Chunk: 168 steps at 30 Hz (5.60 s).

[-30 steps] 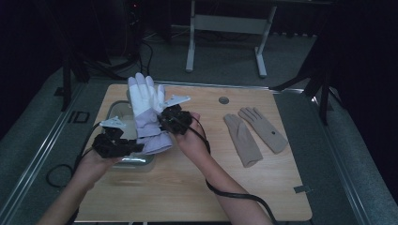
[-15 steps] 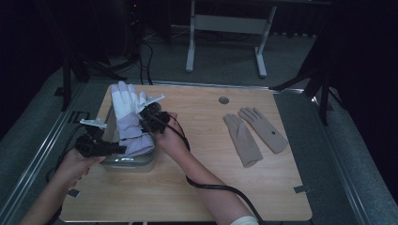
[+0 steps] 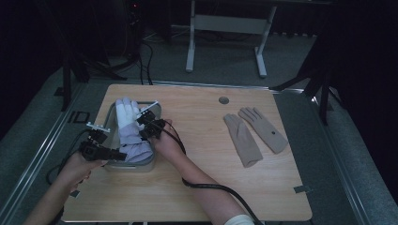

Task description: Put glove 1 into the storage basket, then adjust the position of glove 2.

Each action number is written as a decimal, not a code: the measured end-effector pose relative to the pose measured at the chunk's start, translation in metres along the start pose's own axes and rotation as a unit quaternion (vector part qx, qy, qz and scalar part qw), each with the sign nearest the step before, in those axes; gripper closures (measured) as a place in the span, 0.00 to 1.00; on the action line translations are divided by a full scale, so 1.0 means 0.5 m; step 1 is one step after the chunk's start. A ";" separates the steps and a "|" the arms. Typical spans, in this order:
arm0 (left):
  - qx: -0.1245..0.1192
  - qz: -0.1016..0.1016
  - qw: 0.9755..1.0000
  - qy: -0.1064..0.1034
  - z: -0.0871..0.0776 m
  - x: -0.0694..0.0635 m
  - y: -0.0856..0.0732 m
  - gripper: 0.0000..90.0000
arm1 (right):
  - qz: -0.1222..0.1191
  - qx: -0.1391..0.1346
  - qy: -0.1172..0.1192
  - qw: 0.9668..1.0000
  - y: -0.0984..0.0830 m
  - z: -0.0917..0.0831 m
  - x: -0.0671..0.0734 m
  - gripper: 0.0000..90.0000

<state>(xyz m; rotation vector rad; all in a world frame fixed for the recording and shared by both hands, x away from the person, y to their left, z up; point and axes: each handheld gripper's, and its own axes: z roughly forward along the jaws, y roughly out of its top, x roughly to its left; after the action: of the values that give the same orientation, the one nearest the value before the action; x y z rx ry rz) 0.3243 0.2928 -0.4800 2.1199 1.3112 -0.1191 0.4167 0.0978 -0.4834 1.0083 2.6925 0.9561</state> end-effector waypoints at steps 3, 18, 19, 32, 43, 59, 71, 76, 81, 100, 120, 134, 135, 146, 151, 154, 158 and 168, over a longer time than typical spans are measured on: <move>0.003 -0.001 1.000 0.018 0.001 -0.004 0.000 0.69 | 0.007 0.008 0.001 1.000 0.002 0.002 -0.002 0.91; -0.033 0.011 0.995 0.095 -0.007 -0.024 -0.022 0.58 | -0.030 -0.005 0.019 0.999 0.012 -0.023 -0.005 0.44; -0.043 0.014 0.994 0.102 -0.010 -0.029 -0.024 0.58 | -0.034 -0.014 0.019 0.999 0.012 -0.029 -0.004 0.42; -0.118 0.060 0.984 0.122 -0.020 -0.112 -0.004 0.58 | -0.036 -0.050 0.053 0.997 -0.014 -0.093 -0.020 0.21; -0.144 0.087 0.981 0.099 0.004 -0.171 0.018 0.59 | -0.046 -0.066 0.034 0.996 -0.053 -0.154 -0.057 0.20; -0.168 0.141 0.974 0.058 0.073 -0.264 0.041 0.60 | -0.044 -0.068 0.009 0.997 -0.144 -0.233 -0.125 0.20; -0.164 0.165 0.972 0.031 0.143 -0.301 0.042 0.60 | -0.030 -0.077 -0.002 0.997 -0.220 -0.271 -0.175 0.19; -0.166 0.174 0.971 0.015 0.169 -0.312 0.039 0.60 | -0.029 -0.083 -0.003 0.996 -0.251 -0.282 -0.192 0.18; -0.166 0.187 0.968 0.002 0.210 -0.323 0.030 0.37 | -0.036 -0.102 0.015 0.994 -0.298 -0.297 -0.212 0.15; -0.169 0.221 0.961 0.017 0.302 -0.323 -0.024 0.04 | -0.025 -0.104 -0.013 0.994 -0.419 -0.314 -0.293 0.26; -0.228 0.222 0.948 0.015 0.299 -0.314 -0.047 0.04 | 0.021 -0.126 -0.085 0.988 -0.461 -0.345 -0.422 0.45; -0.239 0.225 0.945 0.012 0.294 -0.314 -0.049 0.04 | 0.045 -0.094 -0.131 0.986 -0.437 -0.284 -0.508 0.54; -0.239 0.226 0.944 0.011 0.294 -0.314 -0.049 0.04 | 0.050 -0.089 -0.125 0.987 -0.440 -0.277 -0.511 0.54; -0.239 0.225 0.945 0.008 0.296 -0.315 -0.047 0.04 | 0.080 -0.070 -0.111 0.988 -0.464 -0.258 -0.508 0.85; -0.245 0.223 0.943 0.010 0.294 -0.317 -0.047 0.04 | 0.118 -0.091 -0.109 0.983 -0.452 -0.267 -0.459 0.88; -0.248 0.222 0.943 0.009 0.293 -0.318 -0.047 0.04 | 0.120 -0.101 -0.111 0.981 -0.441 -0.273 -0.432 0.88; -0.250 0.225 0.942 0.012 0.292 -0.320 -0.047 0.04 | 0.129 -0.127 -0.111 0.977 -0.411 -0.289 -0.373 0.88; -0.255 0.227 0.940 0.014 0.291 -0.321 -0.044 0.04 | 0.178 -0.170 -0.154 0.957 -0.375 -0.292 -0.280 0.88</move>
<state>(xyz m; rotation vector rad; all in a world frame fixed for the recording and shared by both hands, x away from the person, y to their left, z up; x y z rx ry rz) 0.2613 0.0941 -0.5433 1.9045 0.7254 0.4045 0.3757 -0.1747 -0.4947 1.4478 2.0453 1.1546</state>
